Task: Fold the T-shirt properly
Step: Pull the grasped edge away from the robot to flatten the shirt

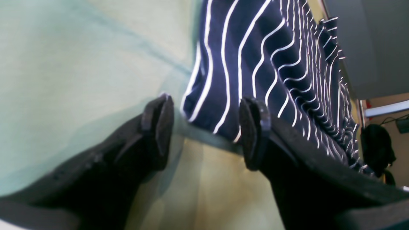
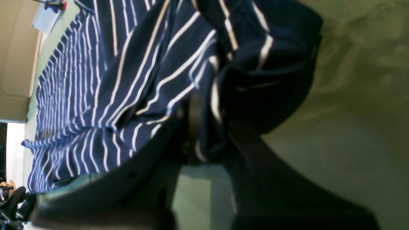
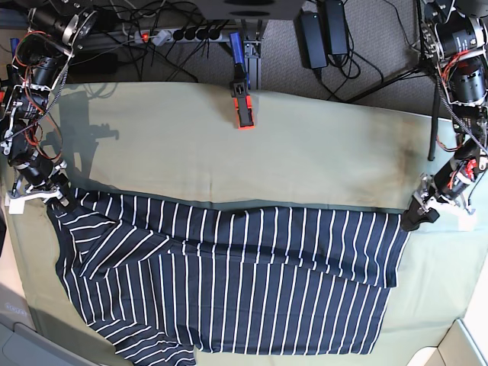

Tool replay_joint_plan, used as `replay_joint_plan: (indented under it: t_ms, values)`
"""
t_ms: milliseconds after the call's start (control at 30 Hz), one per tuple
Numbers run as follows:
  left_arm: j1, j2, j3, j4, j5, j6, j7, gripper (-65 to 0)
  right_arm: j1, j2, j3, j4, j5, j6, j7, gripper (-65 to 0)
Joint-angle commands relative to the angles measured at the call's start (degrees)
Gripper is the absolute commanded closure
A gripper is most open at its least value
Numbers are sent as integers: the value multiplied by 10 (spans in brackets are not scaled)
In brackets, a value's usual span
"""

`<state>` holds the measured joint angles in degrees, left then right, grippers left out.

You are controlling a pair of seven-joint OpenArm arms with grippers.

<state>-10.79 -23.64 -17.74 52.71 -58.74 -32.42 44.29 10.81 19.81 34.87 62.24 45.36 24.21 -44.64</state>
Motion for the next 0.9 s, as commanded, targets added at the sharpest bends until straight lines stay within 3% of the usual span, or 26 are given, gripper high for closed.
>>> replay_joint_plan:
  t_ms: [0, 300, 367, 467, 500, 633, 867]
  values:
    - [-10, -5, 4, 7, 3, 3, 4, -365, 11, 11, 3, 7, 10, 31, 12, 0]
    - [-16, 14, 14, 7, 13, 3, -18, -353, 11, 11, 3, 7, 10, 31, 12, 0]
    - [-16, 14, 18, 7, 26, 3, -30, -249, 11, 11, 3, 7, 10, 31, 12, 0]
    - [-16, 14, 18, 7, 34, 3, -38, -19, 11, 11, 3, 7, 9, 31, 12, 0]
    - [-16, 14, 18, 7, 33, -1, -38, 0, 11, 11, 3, 7, 10, 31, 12, 0]
    - [-16, 12, 18, 7, 23, -69, -38, 0, 11, 12, 3, 7, 12, 31, 11, 0]
    - [7, -22, 18, 35, -66, -76, 18, 0, -6, 33, 3, 8, 55, 58, -14, 0]
